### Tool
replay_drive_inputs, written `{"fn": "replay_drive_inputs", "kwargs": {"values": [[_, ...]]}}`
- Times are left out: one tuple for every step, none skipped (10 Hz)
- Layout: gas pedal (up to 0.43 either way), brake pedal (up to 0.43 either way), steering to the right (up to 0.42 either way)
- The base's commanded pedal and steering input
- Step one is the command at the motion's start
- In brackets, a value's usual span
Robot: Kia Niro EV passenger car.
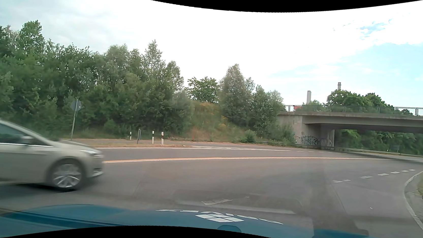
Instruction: Follow the waypoints while adhering to traffic rules and regulations
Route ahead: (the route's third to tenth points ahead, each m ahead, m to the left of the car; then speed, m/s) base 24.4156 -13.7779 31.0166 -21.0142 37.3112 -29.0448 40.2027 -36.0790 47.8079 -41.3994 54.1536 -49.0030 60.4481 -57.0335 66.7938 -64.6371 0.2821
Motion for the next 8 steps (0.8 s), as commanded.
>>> {"fn": "replay_drive_inputs", "kwargs": {"values": [[0.0,0.22,0.196],[0.0,0.22,0.197],[0.0,0.22,0.197],[0.0,0.22,0.196],[0.0,0.226,0.196],[0.0,0.213,0.196],[0.0,0.0,0.197],[0.0,0.0,0.196]]}}
